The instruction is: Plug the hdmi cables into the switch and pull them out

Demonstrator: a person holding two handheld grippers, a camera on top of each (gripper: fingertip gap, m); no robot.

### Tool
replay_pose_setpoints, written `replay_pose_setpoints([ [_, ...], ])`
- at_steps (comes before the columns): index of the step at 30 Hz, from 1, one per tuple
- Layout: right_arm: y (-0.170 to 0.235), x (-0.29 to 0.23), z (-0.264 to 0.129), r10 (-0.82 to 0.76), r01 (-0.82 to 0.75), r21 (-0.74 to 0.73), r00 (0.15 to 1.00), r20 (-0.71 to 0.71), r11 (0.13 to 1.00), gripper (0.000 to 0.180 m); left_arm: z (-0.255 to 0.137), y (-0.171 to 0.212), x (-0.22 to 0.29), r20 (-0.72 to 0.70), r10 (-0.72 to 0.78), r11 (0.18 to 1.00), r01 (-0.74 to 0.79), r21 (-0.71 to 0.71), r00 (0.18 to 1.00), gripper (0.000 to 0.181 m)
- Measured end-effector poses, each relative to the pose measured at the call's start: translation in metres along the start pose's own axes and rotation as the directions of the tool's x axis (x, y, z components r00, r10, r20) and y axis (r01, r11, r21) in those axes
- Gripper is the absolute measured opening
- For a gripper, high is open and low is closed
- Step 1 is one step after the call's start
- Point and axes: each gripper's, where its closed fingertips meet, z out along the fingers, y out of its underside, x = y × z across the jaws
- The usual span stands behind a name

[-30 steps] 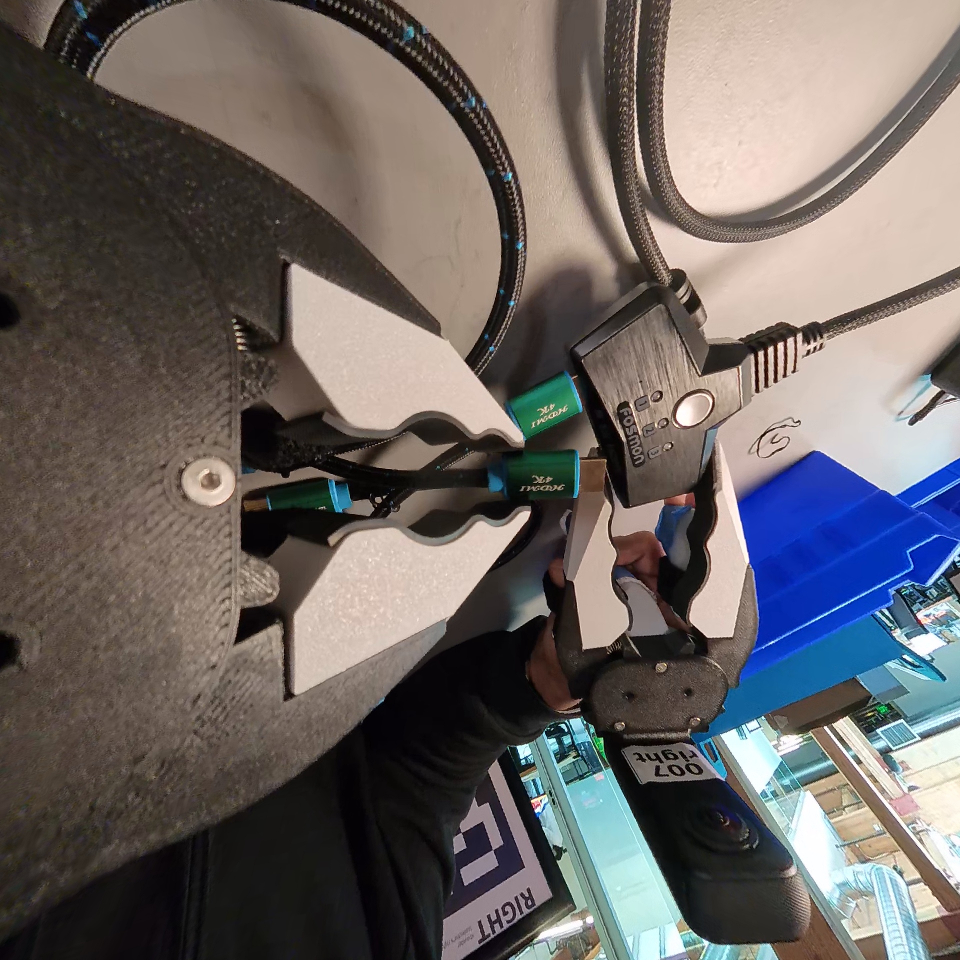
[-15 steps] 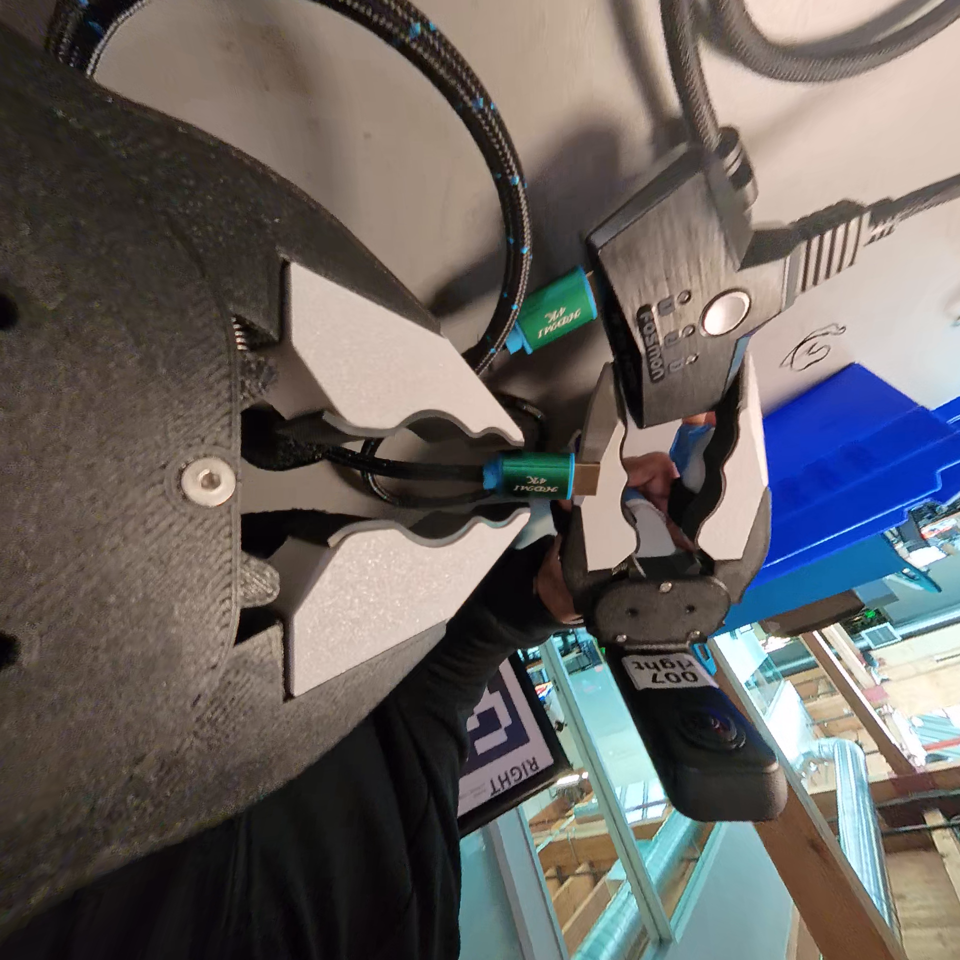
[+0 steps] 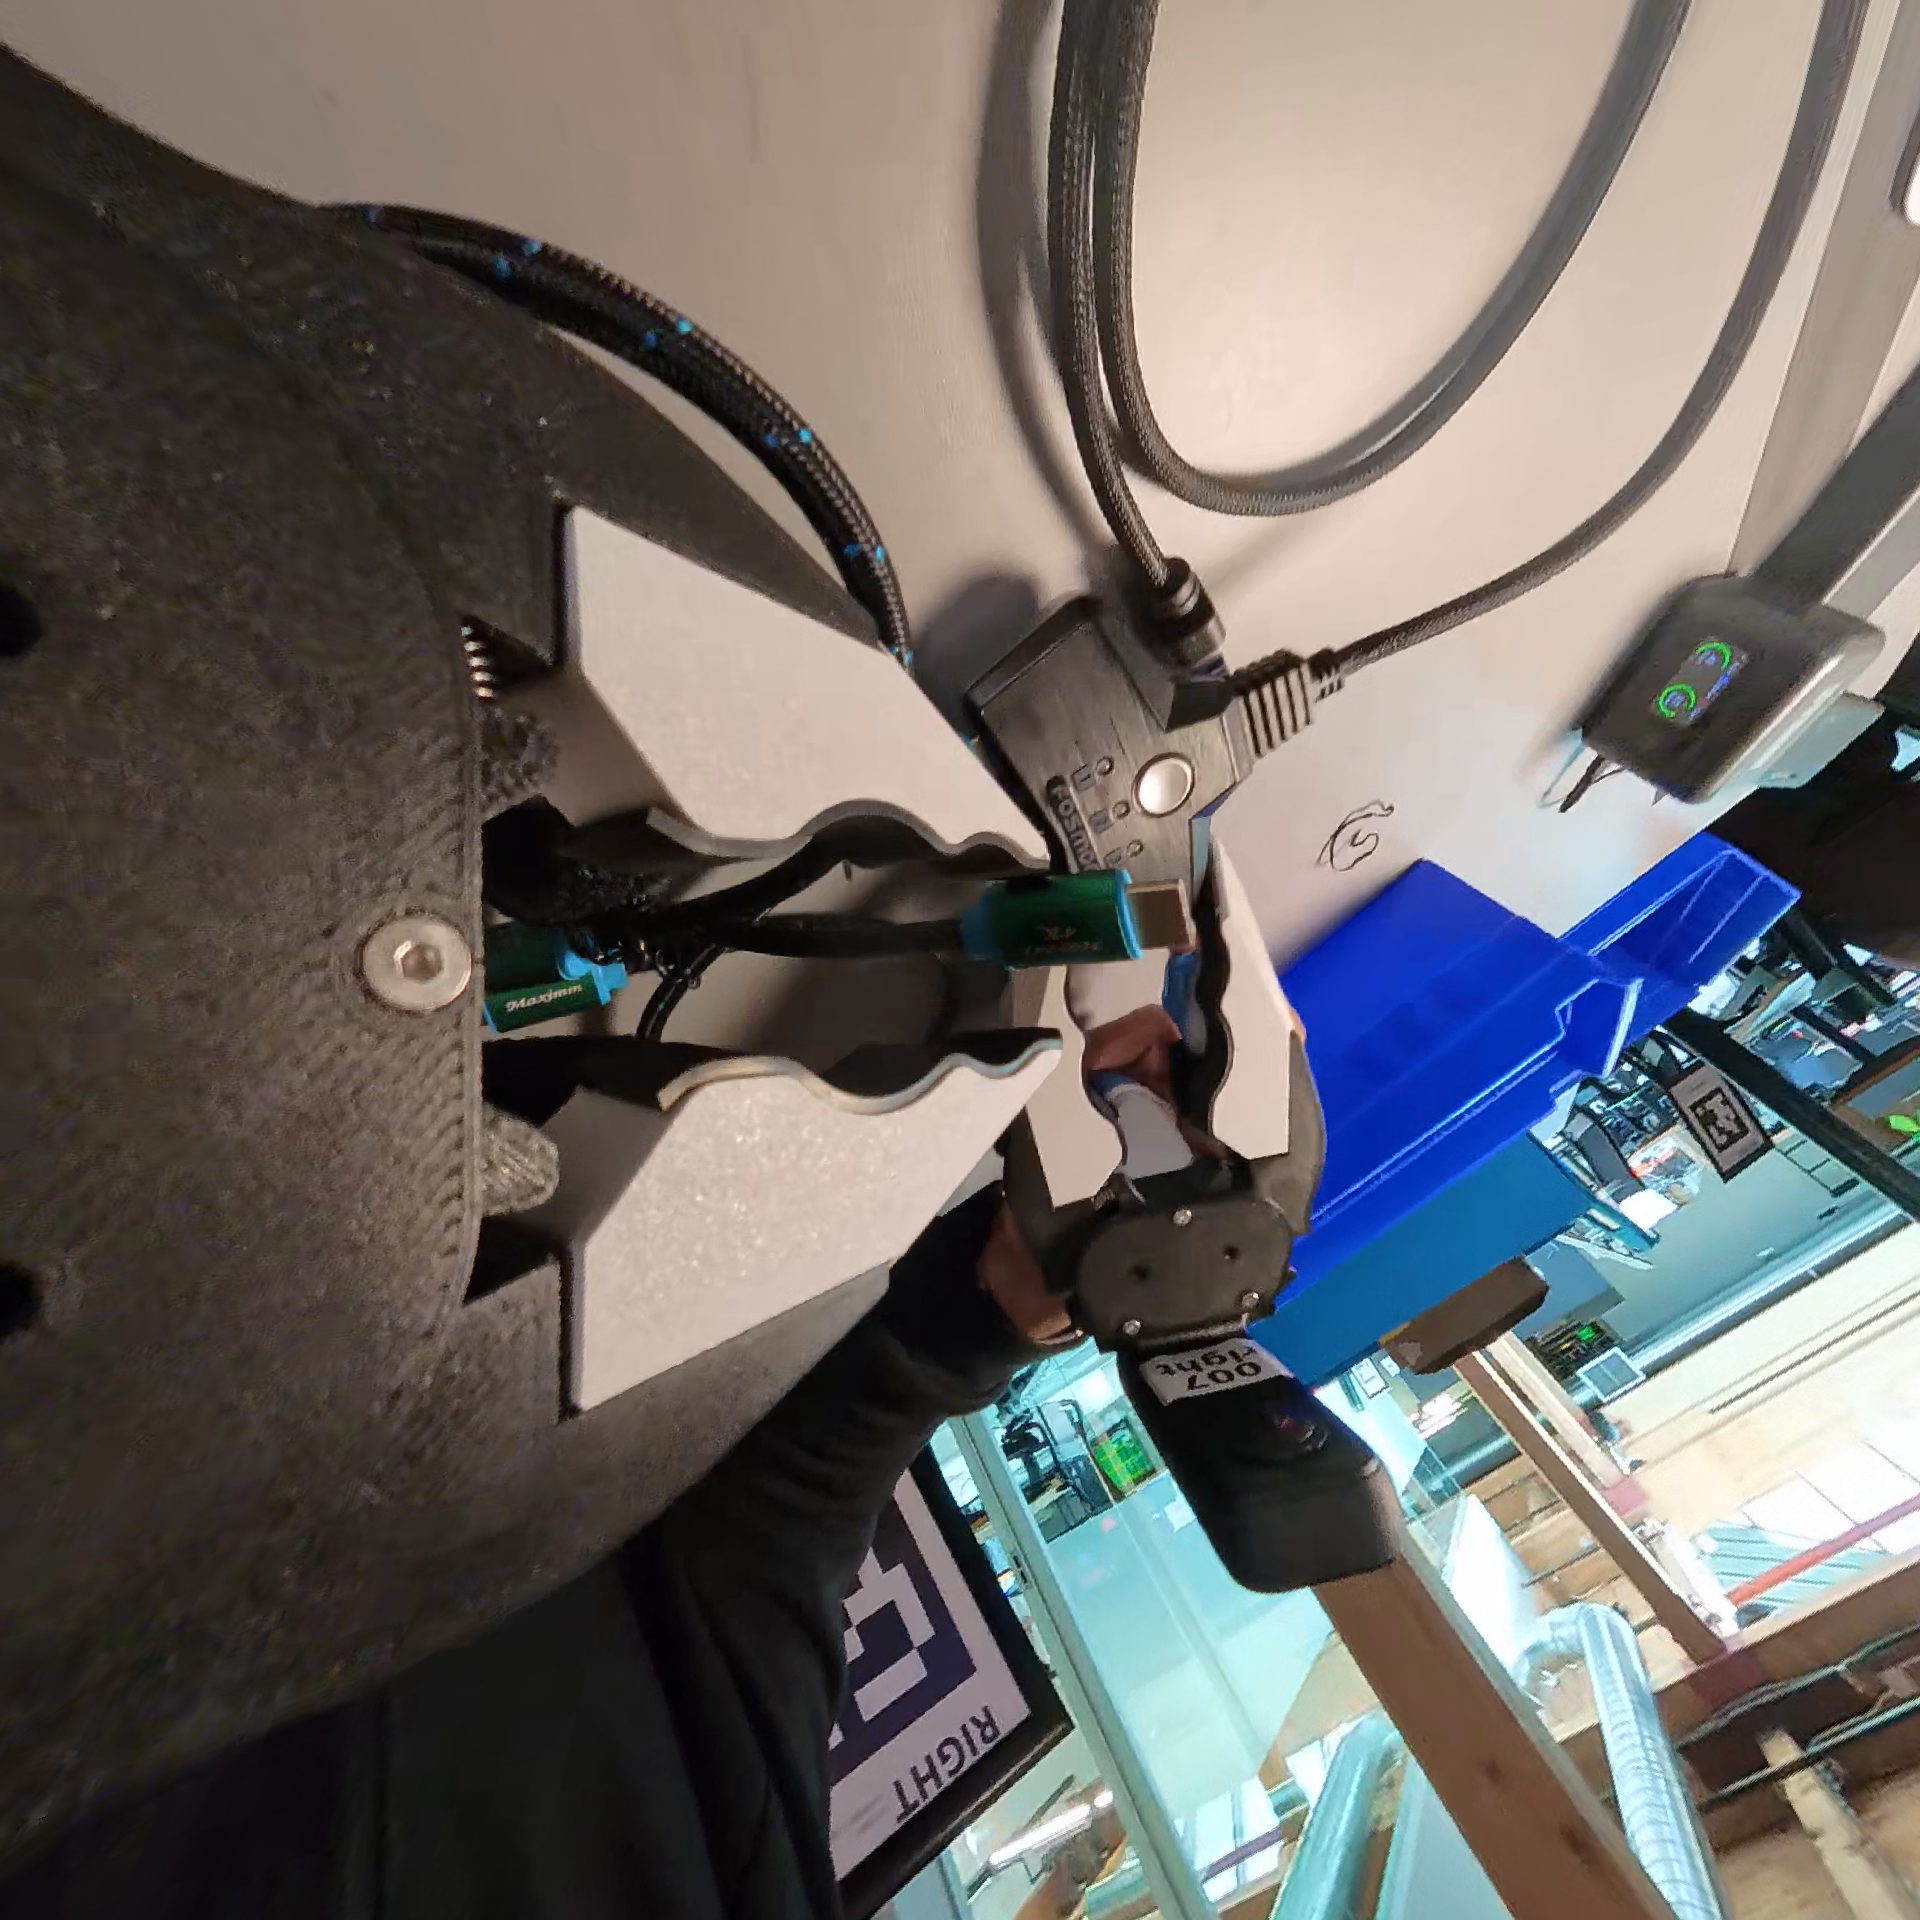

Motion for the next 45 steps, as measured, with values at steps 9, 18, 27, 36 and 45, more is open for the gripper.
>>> replay_pose_setpoints([
  [9,-0.004,-0.002,-0.006,0.016,-0.016,0.002,0.998,0.069,1.000,0.070,-0.016,-0.008,-0.007,0.087,0.076,0.997,-0.075,-0.013,0.993,0.028],
  [18,0.009,-0.003,0.014,0.015,-0.012,-0.053,0.999,0.047,0.999,0.053,-0.016,-0.001,-0.020,0.135,0.094,0.995,-0.087,-0.058,0.986,0.031],
  [27,0.004,0.011,0.005,-0.011,0.010,-0.018,0.999,-0.032,1.000,0.053,-0.053,-0.029,-0.032,0.236,0.179,0.983,-0.185,0.001,0.955,0.034],
  [36,0.002,0.014,0.007,-0.016,0.016,-0.009,0.997,-0.074,1.000,0.053,-0.050,-0.013,-0.064,0.335,0.173,0.985,-0.154,-0.083,0.926,0.036],
  [45,0.001,0.019,0.005,-0.014,0.014,0.002,0.995,-0.095,1.000,0.052,-0.035,0.043,-0.065,0.241,0.220,0.924,-0.123,-0.361,0.945,0.031],
])
